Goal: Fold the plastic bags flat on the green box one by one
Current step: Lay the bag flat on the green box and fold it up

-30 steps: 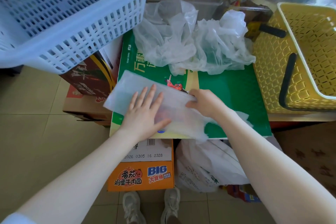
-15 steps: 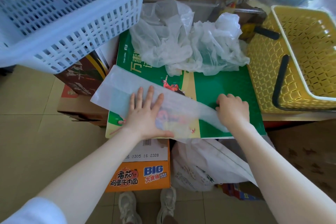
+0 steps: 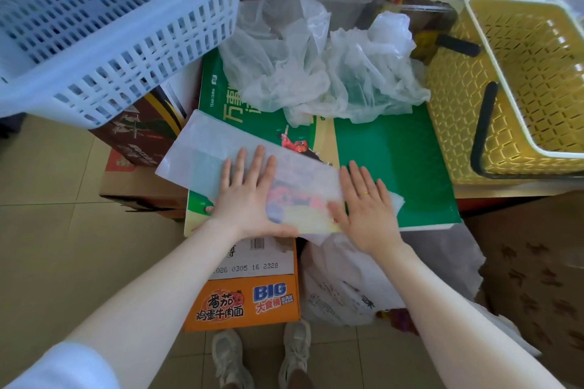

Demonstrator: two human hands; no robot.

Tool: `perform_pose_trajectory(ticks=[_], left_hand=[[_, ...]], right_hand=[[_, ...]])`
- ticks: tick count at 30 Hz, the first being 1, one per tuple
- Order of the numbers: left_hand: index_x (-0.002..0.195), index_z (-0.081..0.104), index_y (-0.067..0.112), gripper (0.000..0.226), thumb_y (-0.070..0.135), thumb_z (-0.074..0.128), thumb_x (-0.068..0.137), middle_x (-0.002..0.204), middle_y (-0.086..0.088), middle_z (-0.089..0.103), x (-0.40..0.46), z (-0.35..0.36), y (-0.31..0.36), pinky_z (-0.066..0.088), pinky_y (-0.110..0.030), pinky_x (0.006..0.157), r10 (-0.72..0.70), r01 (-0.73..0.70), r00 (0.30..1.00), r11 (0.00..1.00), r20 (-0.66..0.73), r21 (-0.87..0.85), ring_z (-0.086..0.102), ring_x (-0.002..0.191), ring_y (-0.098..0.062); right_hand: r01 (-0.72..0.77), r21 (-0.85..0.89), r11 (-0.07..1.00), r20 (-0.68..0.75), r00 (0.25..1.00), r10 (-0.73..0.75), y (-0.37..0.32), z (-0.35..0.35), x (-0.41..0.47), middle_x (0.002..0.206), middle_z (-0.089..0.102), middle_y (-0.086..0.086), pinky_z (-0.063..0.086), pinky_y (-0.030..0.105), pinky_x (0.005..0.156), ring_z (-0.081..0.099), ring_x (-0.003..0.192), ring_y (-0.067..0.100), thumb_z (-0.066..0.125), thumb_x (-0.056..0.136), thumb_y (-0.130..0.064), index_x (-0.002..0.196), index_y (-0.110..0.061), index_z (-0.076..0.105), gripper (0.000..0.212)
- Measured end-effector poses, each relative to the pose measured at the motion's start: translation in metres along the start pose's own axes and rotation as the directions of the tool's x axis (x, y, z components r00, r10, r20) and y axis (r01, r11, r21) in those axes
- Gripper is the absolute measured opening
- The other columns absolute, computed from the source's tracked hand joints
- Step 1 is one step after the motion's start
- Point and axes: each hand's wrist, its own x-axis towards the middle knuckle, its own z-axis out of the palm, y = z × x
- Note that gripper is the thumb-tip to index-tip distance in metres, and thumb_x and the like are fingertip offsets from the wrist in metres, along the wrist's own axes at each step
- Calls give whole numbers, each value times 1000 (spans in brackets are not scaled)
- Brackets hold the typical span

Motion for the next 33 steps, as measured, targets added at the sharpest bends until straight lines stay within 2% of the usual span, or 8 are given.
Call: perform_pose_trajectory(ticks=[6,9,12,17,20,24,28,33], left_hand=[[146,-10,13,135,95,20,43,145,-6,-33,-10,-5,1,-11,-50,112,68,-67,997,998,-42,8,-17,140,-33],[144,18,8,118,87,34,59,153,-11,3,-29,8,20,5,-47,110,260,-253,952,965,-163,63,13,140,-30],[143,26,9,89,56,58,75,149,-12,26,-48,27,50,14,-44,113,364,-365,905,930,-218,40,28,135,-28],[136,40,12,58,3,52,79,138,-8,47,-50,38,61,24,-39,111,306,-380,895,904,-324,-195,45,126,-28],[138,34,28,43,26,36,95,138,10,43,-55,24,64,27,-27,110,265,-366,930,732,-254,-575,35,130,-4],[121,45,46,34,46,32,90,129,29,44,-66,-5,75,24,-2,98,137,-58,990,318,-14,-946,34,120,18],[118,56,38,60,74,47,72,132,12,52,-66,-7,64,27,-29,110,-32,99,995,32,98,-995,43,124,-4],[136,41,12,46,34,40,96,130,14,40,-64,-11,57,26,-17,103,-228,129,970,205,80,-970,36,123,-3]], right_hand=[[-42,13,999,67,997,41,49,-7,-29,157,4,3,0,35,114,2,145,18,-16,77,-73,149,-11,9,98],[118,-15,993,49,992,-117,58,-14,-39,152,26,11,24,42,112,29,138,27,28,86,-68,144,-7,27,84],[267,-42,963,-73,960,-270,55,-21,-47,131,51,14,53,38,75,60,101,34,78,66,-13,126,-10,46,68],[383,247,890,-240,914,-327,52,-33,-60,98,64,7,54,35,62,62,85,30,59,65,6,90,-6,65,29],[298,533,792,-294,943,-157,49,-60,-65,88,65,0,50,33,74,59,85,23,65,73,-20,84,-4,68,19],[159,914,374,-130,986,-101,35,-98,-62,90,70,-7,48,18,79,64,87,7,71,76,-16,96,-15,64,21],[50,915,401,9,989,-145,9,-89,-33,96,70,-8,50,25,84,65,92,10,62,87,-9,97,-20,65,16],[-165,840,517,181,983,19,-25,-52,3,99,65,12,42,33,72,59,88,26,45,96,-21,97,-6,57,19]])
